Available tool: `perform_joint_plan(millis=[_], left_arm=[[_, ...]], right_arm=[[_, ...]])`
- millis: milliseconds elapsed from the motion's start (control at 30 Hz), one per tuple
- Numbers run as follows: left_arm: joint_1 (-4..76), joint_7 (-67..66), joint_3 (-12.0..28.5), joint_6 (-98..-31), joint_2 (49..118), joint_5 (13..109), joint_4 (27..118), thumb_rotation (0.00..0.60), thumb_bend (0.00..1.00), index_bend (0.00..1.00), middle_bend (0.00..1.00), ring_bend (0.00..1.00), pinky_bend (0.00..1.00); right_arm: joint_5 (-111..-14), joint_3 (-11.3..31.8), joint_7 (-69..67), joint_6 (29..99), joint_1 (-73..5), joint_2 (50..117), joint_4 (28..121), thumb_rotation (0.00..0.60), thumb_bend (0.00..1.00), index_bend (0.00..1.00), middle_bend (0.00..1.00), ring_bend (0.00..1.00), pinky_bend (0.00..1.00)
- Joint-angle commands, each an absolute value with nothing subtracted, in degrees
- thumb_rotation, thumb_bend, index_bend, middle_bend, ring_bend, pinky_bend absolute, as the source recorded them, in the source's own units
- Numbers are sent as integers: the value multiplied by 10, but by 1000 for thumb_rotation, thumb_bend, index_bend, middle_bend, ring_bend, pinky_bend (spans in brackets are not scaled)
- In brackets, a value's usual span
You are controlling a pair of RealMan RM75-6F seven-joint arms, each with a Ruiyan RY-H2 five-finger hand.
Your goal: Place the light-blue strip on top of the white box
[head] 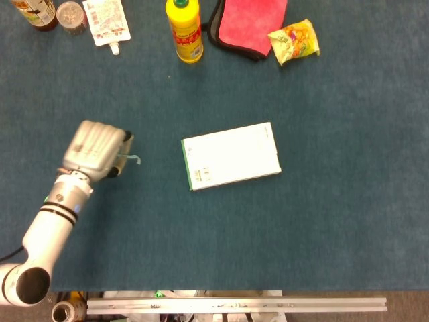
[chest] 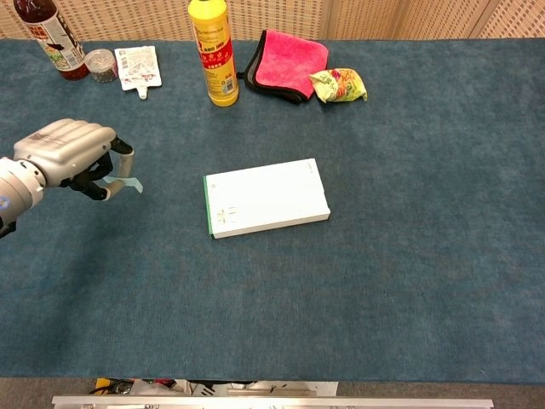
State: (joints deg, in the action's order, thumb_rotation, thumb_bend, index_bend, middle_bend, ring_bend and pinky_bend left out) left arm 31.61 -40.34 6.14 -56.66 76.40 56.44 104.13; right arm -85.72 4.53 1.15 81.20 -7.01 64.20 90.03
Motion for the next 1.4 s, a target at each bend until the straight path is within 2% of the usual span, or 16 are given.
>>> perform_joint_plan(millis=[33,467,1067,1300,1400], left_arm=[[361,-461,58,-545,754,545,1073,600,428,576,934,932,1000],[484,-594,52,-564,820,407,1101,600,428,580,934,933,1000],[610,-661,67,-620,938,219,1020,600,428,573,934,933,1000],[626,-652,68,-629,948,191,1004,581,427,519,934,933,1000],[630,-647,66,-634,948,190,1004,559,420,448,934,933,1000]], right_arm=[[-859,46,12,812,-72,642,903,600,0,134,324,241,218],[-865,46,-1,810,-80,641,900,600,0,134,324,241,218],[-871,40,-11,822,-76,645,896,600,0,134,324,241,218],[-870,39,-13,827,-72,643,896,600,0,134,324,246,218],[-870,38,-15,828,-72,643,895,600,0,134,324,248,218]])
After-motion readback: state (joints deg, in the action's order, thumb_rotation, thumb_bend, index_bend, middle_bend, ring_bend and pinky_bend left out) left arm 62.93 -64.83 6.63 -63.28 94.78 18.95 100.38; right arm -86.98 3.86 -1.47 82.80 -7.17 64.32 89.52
